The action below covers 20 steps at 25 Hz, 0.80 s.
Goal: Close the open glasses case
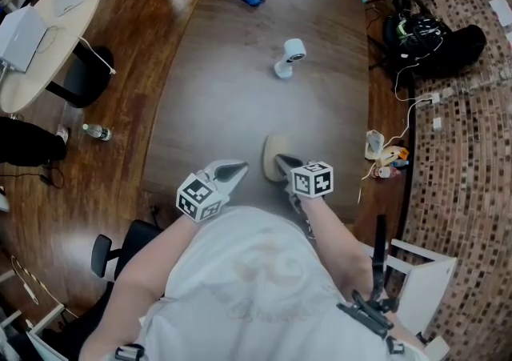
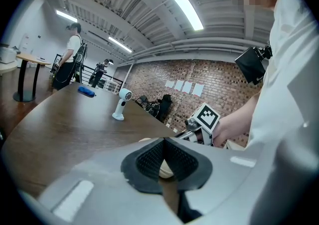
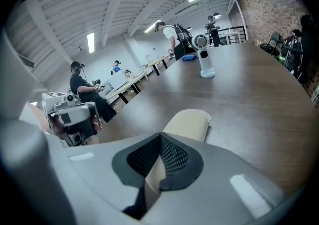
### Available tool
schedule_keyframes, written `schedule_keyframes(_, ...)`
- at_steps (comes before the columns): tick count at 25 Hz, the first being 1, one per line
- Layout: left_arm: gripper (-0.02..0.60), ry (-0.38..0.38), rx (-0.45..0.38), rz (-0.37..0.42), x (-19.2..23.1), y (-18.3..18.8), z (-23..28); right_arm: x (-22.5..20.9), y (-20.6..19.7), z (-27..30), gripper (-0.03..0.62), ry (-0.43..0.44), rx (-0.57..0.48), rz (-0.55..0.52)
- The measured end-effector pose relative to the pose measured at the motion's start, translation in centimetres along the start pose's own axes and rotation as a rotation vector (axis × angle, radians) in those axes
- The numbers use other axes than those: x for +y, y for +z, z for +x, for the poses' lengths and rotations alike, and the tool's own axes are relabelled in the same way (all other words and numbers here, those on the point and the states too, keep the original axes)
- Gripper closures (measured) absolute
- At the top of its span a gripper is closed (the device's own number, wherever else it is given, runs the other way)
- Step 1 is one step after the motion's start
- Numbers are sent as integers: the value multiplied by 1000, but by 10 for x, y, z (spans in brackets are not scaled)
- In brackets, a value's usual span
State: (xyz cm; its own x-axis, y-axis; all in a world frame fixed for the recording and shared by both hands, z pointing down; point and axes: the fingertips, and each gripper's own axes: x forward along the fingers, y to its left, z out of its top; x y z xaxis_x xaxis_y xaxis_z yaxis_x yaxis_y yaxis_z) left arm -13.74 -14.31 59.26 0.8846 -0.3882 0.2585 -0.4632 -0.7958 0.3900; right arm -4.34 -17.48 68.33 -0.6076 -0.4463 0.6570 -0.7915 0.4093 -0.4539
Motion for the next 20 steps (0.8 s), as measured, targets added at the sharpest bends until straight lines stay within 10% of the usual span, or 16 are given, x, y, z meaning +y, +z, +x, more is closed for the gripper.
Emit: schedule_keyframes(20, 577, -5, 49, 11, -32, -6, 33, 3, -1, 1, 586, 91, 4, -78)
